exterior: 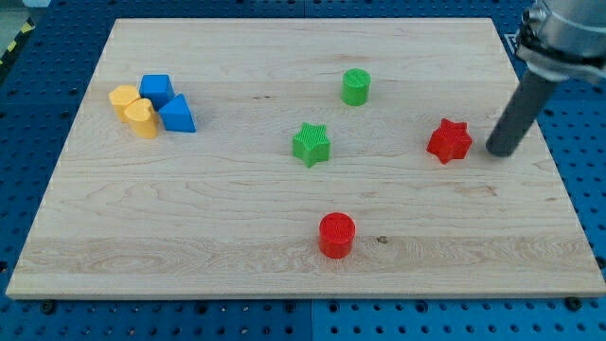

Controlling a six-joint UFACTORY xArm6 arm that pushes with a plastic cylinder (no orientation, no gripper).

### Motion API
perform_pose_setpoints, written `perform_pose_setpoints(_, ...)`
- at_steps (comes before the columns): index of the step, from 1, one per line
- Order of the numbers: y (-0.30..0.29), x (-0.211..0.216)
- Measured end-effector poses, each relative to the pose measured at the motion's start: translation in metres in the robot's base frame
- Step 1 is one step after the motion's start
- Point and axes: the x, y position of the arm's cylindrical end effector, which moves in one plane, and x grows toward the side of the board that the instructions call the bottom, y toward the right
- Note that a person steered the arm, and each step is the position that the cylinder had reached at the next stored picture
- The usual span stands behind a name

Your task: Place the green circle diagonally to green star

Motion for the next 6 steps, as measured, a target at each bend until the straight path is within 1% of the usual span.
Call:
perform_pose_setpoints(1,-0.011,-0.051)
perform_pose_setpoints(2,-0.068,-0.084)
perform_pose_setpoints(3,-0.142,-0.112)
perform_pose_setpoints(4,-0.167,-0.143)
perform_pose_setpoints(6,-0.205,-0.141)
